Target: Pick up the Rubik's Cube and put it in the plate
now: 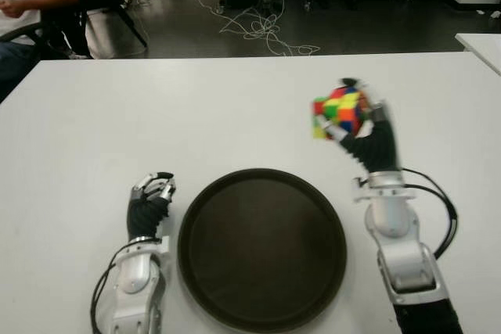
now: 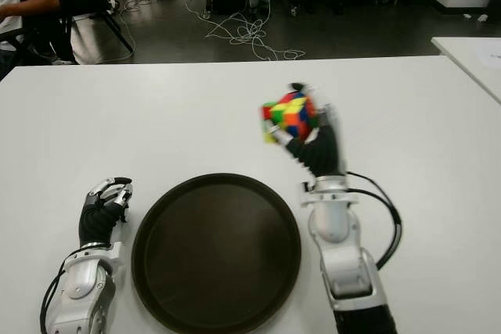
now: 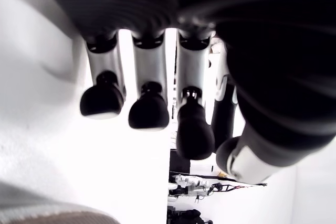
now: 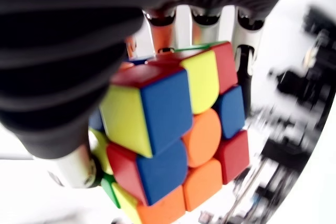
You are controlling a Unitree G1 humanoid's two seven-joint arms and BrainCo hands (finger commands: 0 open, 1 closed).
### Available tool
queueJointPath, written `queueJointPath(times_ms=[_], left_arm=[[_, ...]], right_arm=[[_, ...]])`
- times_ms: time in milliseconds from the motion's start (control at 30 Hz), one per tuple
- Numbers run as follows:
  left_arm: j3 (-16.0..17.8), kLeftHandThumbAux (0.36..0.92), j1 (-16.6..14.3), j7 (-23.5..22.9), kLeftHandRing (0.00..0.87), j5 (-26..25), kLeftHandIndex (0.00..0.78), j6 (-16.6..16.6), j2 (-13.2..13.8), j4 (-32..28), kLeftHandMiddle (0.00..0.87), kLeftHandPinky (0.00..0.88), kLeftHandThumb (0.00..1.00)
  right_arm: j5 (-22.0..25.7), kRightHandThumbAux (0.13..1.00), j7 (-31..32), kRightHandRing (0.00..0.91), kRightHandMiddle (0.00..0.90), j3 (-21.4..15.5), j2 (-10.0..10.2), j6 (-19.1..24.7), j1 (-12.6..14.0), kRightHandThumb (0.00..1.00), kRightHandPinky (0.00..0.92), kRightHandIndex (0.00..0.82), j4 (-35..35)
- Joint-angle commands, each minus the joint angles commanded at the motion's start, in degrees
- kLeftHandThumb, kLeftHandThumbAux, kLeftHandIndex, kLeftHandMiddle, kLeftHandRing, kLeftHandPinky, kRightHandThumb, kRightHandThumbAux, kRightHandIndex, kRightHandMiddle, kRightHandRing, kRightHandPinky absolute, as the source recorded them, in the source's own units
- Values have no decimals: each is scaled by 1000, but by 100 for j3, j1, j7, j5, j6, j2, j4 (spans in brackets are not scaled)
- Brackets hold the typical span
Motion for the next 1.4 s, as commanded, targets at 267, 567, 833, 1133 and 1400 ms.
queueJointPath(times_ms=[267, 567, 833, 1133, 1400], left_arm=[[-59, 705, 32, 55, 820, 2, 444, 160, -32, -130, 791, 823, 709], [1, 706, 21, 50, 817, -185, 443, -34, -103, -39, 788, 817, 709], [-17, 705, 20, 43, 816, -146, 444, -43, -68, -15, 785, 817, 710], [-14, 705, 6, 57, 814, -122, 444, -144, -80, 47, 784, 814, 710], [-28, 705, 14, 115, 813, -75, 444, -294, -115, 107, 784, 813, 710]], right_arm=[[39, 759, 677, 849, 837, 169, -209, 151, -27, 310, 844, 592, -127], [-146, 828, 1010, 840, 824, 370, -316, 183, -172, 75, 825, 685, -256], [-596, 818, 1391, 836, 820, 614, -580, 343, -219, 5, 831, 675, -436], [-933, 806, 2847, 812, 794, 1094, -1135, 1075, -433, 0, 795, 634, -933], [-1435, 838, 3826, 718, 716, 1499, -1685, 1053, -745, 0, 479, 528, -1293]])
